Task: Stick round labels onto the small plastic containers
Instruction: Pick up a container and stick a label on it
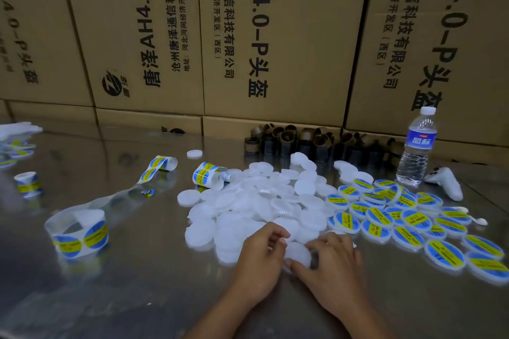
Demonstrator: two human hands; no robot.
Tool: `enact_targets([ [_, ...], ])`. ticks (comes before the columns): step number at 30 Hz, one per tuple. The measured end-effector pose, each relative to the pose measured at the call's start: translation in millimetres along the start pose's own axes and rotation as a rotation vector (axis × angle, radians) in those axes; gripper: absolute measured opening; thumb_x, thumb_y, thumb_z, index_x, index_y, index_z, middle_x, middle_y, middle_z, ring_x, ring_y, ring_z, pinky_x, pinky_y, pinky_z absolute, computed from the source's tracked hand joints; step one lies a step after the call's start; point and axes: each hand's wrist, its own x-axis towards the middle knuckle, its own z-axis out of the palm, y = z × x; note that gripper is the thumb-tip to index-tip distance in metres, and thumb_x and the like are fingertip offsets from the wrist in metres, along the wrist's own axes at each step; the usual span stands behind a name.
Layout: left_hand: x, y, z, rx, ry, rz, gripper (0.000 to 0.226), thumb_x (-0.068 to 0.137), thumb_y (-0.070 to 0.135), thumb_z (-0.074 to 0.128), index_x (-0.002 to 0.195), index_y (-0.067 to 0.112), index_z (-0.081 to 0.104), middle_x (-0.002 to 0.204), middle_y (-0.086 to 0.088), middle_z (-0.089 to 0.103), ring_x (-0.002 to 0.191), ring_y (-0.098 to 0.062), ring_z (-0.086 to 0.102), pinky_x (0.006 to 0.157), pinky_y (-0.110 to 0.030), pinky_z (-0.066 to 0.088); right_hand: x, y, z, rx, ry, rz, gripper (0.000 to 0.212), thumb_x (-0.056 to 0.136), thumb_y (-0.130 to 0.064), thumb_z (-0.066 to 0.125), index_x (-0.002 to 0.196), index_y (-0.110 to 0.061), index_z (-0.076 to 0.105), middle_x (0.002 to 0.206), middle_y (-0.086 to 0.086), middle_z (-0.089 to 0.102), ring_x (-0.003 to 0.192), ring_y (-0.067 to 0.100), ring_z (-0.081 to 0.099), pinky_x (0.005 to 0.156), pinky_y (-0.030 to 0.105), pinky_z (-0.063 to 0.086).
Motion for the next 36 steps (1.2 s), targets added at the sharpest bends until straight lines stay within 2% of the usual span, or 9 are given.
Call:
enact_targets([
  [2, -1.6, -0.8, -1.5, 0.016, 0.019, 0.031, 0.027, 0.090, 0.002, 0.053, 0.082, 0.027, 0.059, 0.080, 0.008, 0.062, 0.069, 0.004, 0.053, 0.065, -0.008, 0.040, -1.7, -1.5, -1.1, 0.181, 0.045, -0.007, 0.042, 0.067, -0.063, 0.065, 0.100, -0.041, 0.052, 0.097, -0.019, 0.049, 0.104, 0.009, 0.040, 0.087, 0.028, 0.027],
  [4, -1.7, -2.5, -2.2, 0.011, 0.030, 0.038, 0.028, 0.091, 0.002, 0.053, 0.081, 0.028, 0.059, 0.078, 0.009, 0.062, 0.068, 0.002, 0.054, 0.065, -0.010, 0.041, -4.0, -4.0, -3.0, 0.460, 0.051, 0.015, 0.037, 0.069, -0.039, 0.076, 0.093, -0.041, 0.049, 0.079, -0.016, 0.056, 0.084, 0.010, 0.053, 0.083, 0.030, 0.039],
  [7, -2.6, -5.0, -2.3, 0.004, 0.009, 0.018, 0.026, 0.091, 0.004, 0.052, 0.082, 0.028, 0.058, 0.070, 0.010, 0.057, 0.060, -0.003, 0.051, 0.061, -0.019, 0.042, -5.8, -5.3, -6.0, 0.767, 0.065, 0.067, 0.033, 0.076, -0.011, 0.073, 0.098, -0.031, 0.059, 0.056, -0.005, 0.057, 0.054, 0.009, 0.049, 0.060, 0.023, 0.041],
  [10, -4.6, -5.2, -2.9, -0.010, 0.016, 0.020, 0.025, 0.093, 0.009, 0.052, 0.082, 0.031, 0.058, 0.071, 0.010, 0.058, 0.061, -0.007, 0.052, 0.062, -0.021, 0.043, -2.9, -3.8, -11.6, 1.089, 0.125, 0.168, 0.030, 0.079, -0.001, 0.069, 0.099, -0.022, 0.061, 0.067, 0.018, 0.066, 0.061, 0.013, 0.053, 0.057, 0.018, 0.041],
  [14, -5.6, -0.1, -4.4, -0.121, 0.018, 0.027, 0.016, 0.093, 0.018, 0.058, 0.086, 0.032, 0.060, 0.082, 0.008, 0.066, 0.076, -0.005, 0.061, 0.070, -0.011, 0.044, -5.1, -9.2, -17.1, 1.373, 0.046, 0.232, 0.023, 0.080, -0.001, 0.068, 0.098, -0.013, 0.060, 0.077, 0.007, 0.074, 0.069, 0.015, 0.067, 0.067, 0.022, 0.051],
  [18, -1.4, 3.9, -6.5, -0.323, -0.068, -0.038, 0.012, 0.092, 0.008, 0.059, 0.090, 0.019, 0.065, 0.081, 0.000, 0.070, 0.071, -0.008, 0.065, 0.073, -0.020, 0.051, -6.7, -13.8, -19.1, 1.426, -0.015, 0.225, 0.021, 0.077, -0.003, 0.070, 0.096, -0.007, 0.061, 0.080, 0.011, 0.074, 0.069, 0.017, 0.069, 0.070, 0.028, 0.052],
  [23, 1.1, 7.0, -9.8, -0.482, -0.086, -0.095, 0.013, 0.094, 0.007, 0.053, 0.094, 0.010, 0.066, 0.079, -0.001, 0.070, 0.066, -0.010, 0.062, 0.067, -0.019, 0.051, -6.2, -17.7, -22.2, 1.525, -0.069, 0.262, 0.027, 0.075, -0.019, 0.068, 0.100, -0.009, 0.062, 0.082, 0.013, 0.073, 0.065, 0.017, 0.066, 0.072, 0.034, 0.047],
  [30, 3.4, 10.3, -9.7, -0.476, -0.065, -0.119, 0.023, 0.099, 0.011, 0.045, 0.102, 0.013, 0.067, 0.078, 0.001, 0.064, 0.064, -0.012, 0.052, 0.067, -0.025, 0.048, -2.1, -17.9, -21.9, 1.544, -0.097, 0.267, 0.012, 0.086, -0.012, 0.061, 0.098, -0.010, 0.063, 0.077, 0.010, 0.073, 0.061, 0.015, 0.067, 0.062, 0.026, 0.047],
  [36, 3.3, 11.2, -9.4, -0.479, -0.053, -0.122, 0.023, 0.098, 0.011, 0.046, 0.107, 0.006, 0.066, 0.082, -0.002, 0.065, 0.063, -0.008, 0.055, 0.064, -0.022, 0.048, -0.2, -17.1, -18.2, 1.537, -0.060, 0.274, 0.010, 0.084, -0.007, 0.063, 0.093, -0.012, 0.064, 0.079, 0.014, 0.073, 0.066, 0.019, 0.067, 0.071, 0.034, 0.047],
])
